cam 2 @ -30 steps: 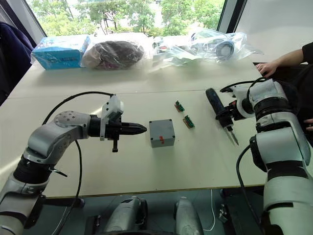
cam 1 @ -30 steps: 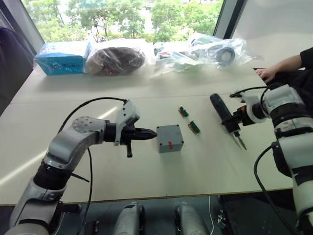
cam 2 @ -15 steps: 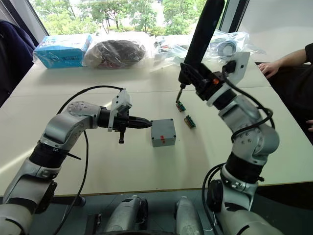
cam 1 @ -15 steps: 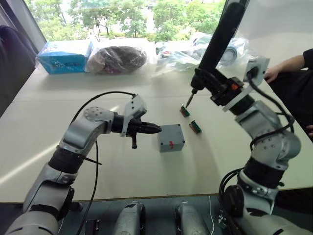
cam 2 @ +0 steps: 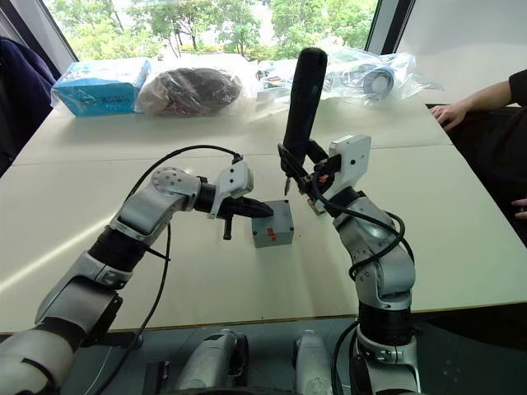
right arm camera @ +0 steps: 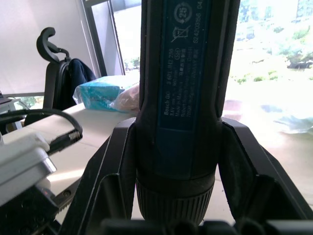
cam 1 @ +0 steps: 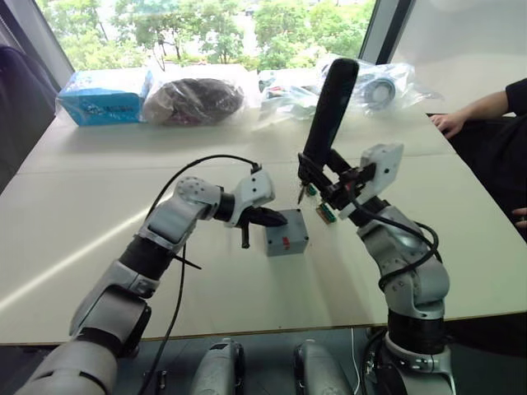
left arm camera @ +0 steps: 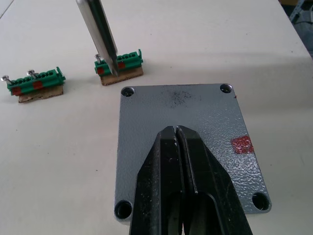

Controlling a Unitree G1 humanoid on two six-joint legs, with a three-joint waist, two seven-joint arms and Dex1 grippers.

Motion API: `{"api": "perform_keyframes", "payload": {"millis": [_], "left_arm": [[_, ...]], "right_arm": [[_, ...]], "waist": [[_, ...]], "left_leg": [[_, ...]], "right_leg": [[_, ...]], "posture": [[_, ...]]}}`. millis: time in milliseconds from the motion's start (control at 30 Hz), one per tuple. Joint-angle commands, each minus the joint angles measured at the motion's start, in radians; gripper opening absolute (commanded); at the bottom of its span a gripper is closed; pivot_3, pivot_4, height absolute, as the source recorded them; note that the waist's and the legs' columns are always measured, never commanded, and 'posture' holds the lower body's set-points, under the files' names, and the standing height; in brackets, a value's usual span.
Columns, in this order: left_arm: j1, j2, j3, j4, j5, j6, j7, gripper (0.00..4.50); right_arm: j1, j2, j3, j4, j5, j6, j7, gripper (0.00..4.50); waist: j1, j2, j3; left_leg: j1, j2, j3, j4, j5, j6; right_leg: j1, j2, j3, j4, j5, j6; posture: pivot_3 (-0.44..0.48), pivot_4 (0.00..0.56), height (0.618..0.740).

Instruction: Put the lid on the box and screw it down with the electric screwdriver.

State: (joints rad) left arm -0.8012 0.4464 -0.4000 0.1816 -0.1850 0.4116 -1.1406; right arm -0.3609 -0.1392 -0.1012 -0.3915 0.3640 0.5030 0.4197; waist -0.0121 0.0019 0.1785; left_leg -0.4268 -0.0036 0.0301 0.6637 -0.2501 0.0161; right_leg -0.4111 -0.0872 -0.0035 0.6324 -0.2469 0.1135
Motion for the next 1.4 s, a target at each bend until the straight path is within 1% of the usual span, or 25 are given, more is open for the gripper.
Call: {"api": "perform_keyframes", "payload": {"millis": [33, 300, 500, 700, 867, 1133, 1267, 1400], "left_arm": [[0.013, 0.001, -0.004, 0.006, 0.026, 0.008, -0.003, 0.0], [0.027, 0.005, 0.003, -0.022, 0.02, 0.028, 0.0, 0.0], [0.029, 0.006, 0.003, -0.022, 0.022, 0.031, -0.002, 0.0], [0.028, -0.001, 0.0, -0.016, 0.023, 0.028, -0.001, 0.0], [0.044, 0.002, -0.005, -0.026, 0.027, 0.028, 0.001, 0.0], [0.065, 0.007, -0.002, -0.049, 0.025, 0.04, 0.008, 0.0], [0.073, 0.007, 0.0, -0.057, 0.024, 0.045, 0.012, 0.0], [0.084, 0.004, -0.002, -0.07, 0.024, 0.049, 0.019, 0.0]], "right_arm": [[-0.007, -0.003, 0.009, -0.034, 0.002, -0.067, -0.01, 1.79], [0.02, -0.023, 0.036, -0.012, -0.015, -0.102, -0.018, 1.79], [0.02, -0.034, 0.031, -0.015, 0.0, -0.097, -0.027, 1.79], [0.066, -0.044, 0.065, 0.008, -0.009, -0.094, -0.015, 1.79], [0.12, -0.049, 0.097, 0.06, -0.04, -0.106, -0.024, 1.79], [0.146, -0.055, 0.151, 0.097, -0.084, -0.07, -0.05, 1.79], [0.15, -0.052, 0.153, 0.114, -0.089, -0.066, -0.061, 1.79], [0.164, -0.047, 0.147, 0.125, -0.083, -0.065, -0.066, 1.79]], "waist": [[0.001, 0.0, 0.0], [0.0, 0.0, 0.0], [0.001, 0.0, 0.0], [0.001, 0.0, 0.0], [0.0, -0.003, -0.003], [0.0, -0.012, -0.011], [0.0, -0.014, -0.014], [0.0, -0.015, -0.017]], "left_leg": [[0.0, 0.0, 0.0, 0.0, 0.0, 0.0], [0.0, 0.0, 0.0, 0.0, 0.0, 0.0], [0.0, 0.0, 0.0, 0.0, 0.0, 0.0], [0.001, 0.0, 0.0, 0.0, 0.0, 0.0], [0.002, 0.0, -0.001, 0.0, 0.0, 0.0], [0.01, 0.002, -0.001, 0.0, 0.0, 0.0], [0.017, 0.002, -0.001, -0.003, -0.001, 0.001], [0.018, 0.002, -0.001, -0.003, -0.001, 0.001]], "right_leg": [[0.0, 0.0, 0.0, 0.0, 0.0, 0.0], [0.0, 0.0, 0.0, 0.0, 0.0, 0.0], [0.0, 0.0, 0.0, 0.0, 0.0, 0.0], [0.001, 0.0, 0.0, 0.0, 0.0, 0.0], [0.003, 0.0, 0.0, 0.0, 0.0, 0.0], [0.01, 0.0, 0.0, 0.0, -0.001, -0.002], [0.016, -0.001, 0.0, -0.002, -0.003, -0.005], [0.016, -0.001, 0.0, -0.002, -0.004, -0.006]], "posture": [[0.0, 0.15, 0.74], [0.0, 0.15, 0.74], [0.0, 0.15, 0.74], [0.0, 0.15, 0.74], [0.0, 0.15, 0.74], [0.0, 0.15, 0.74], [0.0, 0.15, 0.74], [0.0, 0.15, 0.74]]}}
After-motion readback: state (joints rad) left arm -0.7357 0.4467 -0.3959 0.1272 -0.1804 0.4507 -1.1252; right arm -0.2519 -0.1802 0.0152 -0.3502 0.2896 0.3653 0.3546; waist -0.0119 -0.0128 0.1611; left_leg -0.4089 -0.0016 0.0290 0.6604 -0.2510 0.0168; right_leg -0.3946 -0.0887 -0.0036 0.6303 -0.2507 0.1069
